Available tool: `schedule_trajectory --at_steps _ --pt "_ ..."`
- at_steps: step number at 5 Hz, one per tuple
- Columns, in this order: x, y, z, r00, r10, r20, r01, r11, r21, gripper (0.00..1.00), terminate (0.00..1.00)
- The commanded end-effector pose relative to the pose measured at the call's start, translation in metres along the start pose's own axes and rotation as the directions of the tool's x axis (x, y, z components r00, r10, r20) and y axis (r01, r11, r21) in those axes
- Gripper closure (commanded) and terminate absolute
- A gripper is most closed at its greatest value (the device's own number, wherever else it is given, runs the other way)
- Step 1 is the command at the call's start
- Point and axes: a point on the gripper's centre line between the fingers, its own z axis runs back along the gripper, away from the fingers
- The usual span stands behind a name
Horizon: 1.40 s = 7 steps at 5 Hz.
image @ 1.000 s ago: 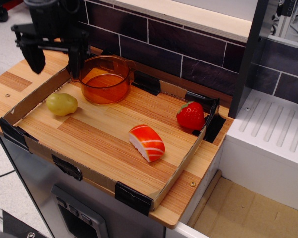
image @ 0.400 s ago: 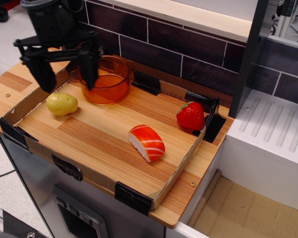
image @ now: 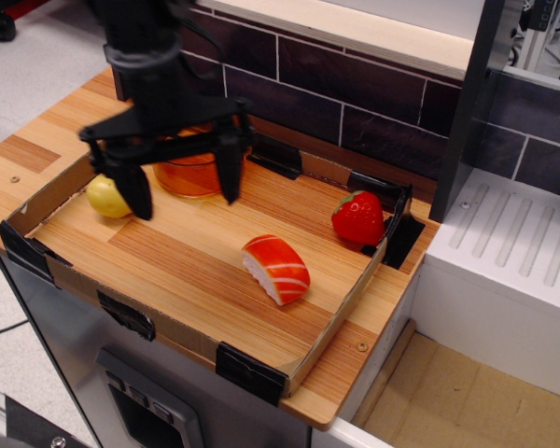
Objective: Put sushi in pot
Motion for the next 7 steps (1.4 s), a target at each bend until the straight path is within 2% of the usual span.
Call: schedule_trajectory --at_steps 1,2,4,5,6,7 --pt "-0.001 -0.04 -0.016 0.973 0.229 -0.005 -0.229 0.972 -0.048 0.0 0.0" --pt "-0.008 -0.053 -0.027 0.965 0.25 -0.077 -0.257 0.962 -0.089 0.0 0.0" --pt "-0.015 -0.061 -0.051 0.951 0.294 -0.092 -0.298 0.954 -0.033 0.0 0.0" --pt "-0.019 -0.061 -0.065 0.957 0.277 -0.081 -0.278 0.961 -0.005 0.0 0.0" --pt "-0.022 -0.062 -0.071 0.97 0.238 -0.053 -0.237 0.971 0.016 1.0 0.0" --pt "-0.022 -0.059 -0.066 0.974 0.222 -0.044 -0.223 0.975 -0.012 1.0 0.0"
